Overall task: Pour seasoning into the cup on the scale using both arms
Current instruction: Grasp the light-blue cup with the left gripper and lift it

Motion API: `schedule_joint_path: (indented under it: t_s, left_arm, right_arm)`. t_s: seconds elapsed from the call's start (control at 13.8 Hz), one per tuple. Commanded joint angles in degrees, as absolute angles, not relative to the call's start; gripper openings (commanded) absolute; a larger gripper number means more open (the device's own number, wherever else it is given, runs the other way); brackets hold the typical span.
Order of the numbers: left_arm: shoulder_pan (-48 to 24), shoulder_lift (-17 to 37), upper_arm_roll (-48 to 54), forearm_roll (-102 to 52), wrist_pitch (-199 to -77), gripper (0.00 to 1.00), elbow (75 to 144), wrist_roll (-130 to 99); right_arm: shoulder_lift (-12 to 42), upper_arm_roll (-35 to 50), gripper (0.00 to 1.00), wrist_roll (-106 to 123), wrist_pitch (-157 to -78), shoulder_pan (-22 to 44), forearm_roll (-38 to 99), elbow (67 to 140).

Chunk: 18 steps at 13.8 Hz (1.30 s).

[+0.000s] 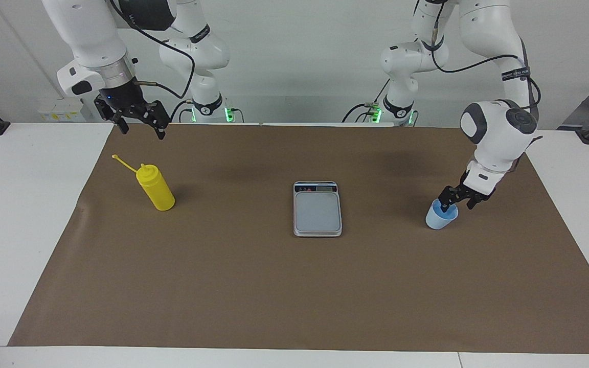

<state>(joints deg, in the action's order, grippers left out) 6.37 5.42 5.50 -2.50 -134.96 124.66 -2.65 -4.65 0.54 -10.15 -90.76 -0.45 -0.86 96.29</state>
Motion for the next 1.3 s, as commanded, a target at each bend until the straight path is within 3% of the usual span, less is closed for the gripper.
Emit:
schedule_joint_path:
  t_s: [0.0,0.07,0.36,0.72,0.94,1.23]
  left_arm:
    - [5.19,4.75,5.63,-2.64,-135.62,0.12,125.86,-4.92]
    - [5.01,4.57,5.63,-2.64,-135.70,0.00,126.38,-4.92]
    - [5.01,5.01,5.63,-2.64,-132.65,0.00,124.12,-4.22]
    - [4.31,7.64,5.97,-2.64,-117.46,0.00,108.49,-3.96]
    - [-1.47,8.00,5.98,-2.99,-109.71,0.00,101.35,-7.97]
    - [-11.92,8.17,5.98,-2.64,-109.68,0.00,99.93,-17.98]
  right_arm:
    - [-6.24,0.79,1.00,-7.91,-91.49,-1.32,-1.05,98.09]
    - [-6.24,0.79,1.00,-7.91,-91.49,-1.32,-1.05,98.09]
    - [-6.24,0.79,1.00,-7.91,-91.49,-1.32,-1.05,98.00]
    - [-6.24,0.79,1.00,-7.56,-91.49,-1.32,-1.05,98.09]
    - [-6.24,0.79,1.00,-7.56,-91.49,-1.32,-1.05,98.09]
    - [-6.24,0.79,1.00,-7.56,-91.49,-1.32,-1.05,98.09]
